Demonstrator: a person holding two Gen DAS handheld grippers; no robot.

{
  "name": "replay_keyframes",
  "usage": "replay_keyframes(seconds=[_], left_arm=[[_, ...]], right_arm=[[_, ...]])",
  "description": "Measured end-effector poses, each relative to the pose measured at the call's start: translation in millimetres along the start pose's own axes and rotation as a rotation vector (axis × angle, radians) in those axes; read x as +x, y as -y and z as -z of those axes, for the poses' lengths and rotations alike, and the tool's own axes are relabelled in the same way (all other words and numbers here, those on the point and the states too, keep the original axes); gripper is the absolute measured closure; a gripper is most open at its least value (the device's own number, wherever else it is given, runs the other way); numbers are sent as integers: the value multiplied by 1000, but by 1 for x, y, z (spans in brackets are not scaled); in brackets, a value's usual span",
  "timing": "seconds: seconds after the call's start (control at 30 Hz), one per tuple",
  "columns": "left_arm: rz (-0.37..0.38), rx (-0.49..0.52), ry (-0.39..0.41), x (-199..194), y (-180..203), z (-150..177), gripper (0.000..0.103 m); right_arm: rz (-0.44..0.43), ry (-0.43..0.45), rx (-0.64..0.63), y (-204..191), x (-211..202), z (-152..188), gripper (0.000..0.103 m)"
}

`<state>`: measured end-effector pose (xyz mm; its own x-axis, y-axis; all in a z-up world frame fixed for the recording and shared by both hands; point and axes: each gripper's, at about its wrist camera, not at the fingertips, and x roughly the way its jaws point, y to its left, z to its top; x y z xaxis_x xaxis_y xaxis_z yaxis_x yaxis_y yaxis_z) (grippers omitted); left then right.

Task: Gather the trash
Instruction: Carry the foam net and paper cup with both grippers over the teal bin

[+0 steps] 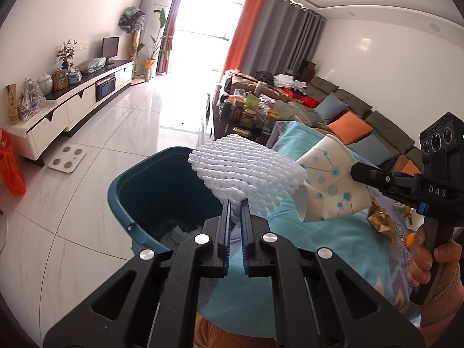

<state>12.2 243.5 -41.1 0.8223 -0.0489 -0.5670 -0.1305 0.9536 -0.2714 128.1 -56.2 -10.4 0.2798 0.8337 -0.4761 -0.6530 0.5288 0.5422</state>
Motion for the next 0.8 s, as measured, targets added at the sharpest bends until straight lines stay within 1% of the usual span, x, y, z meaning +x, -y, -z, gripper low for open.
replay_keyframes(seconds=[0.47,0.67,0.8], left_arm=[[-72,-44,-22,15,-22,2,96],[-86,-61,-37,19,-32,5,96],[-97,-66,-49,26,-31,6,96]], right_arm=[[15,-42,15,-4,45,-12,100],[36,-64,25,-5,64,-16,100],[49,-79,30,-5,76,-17,100]])
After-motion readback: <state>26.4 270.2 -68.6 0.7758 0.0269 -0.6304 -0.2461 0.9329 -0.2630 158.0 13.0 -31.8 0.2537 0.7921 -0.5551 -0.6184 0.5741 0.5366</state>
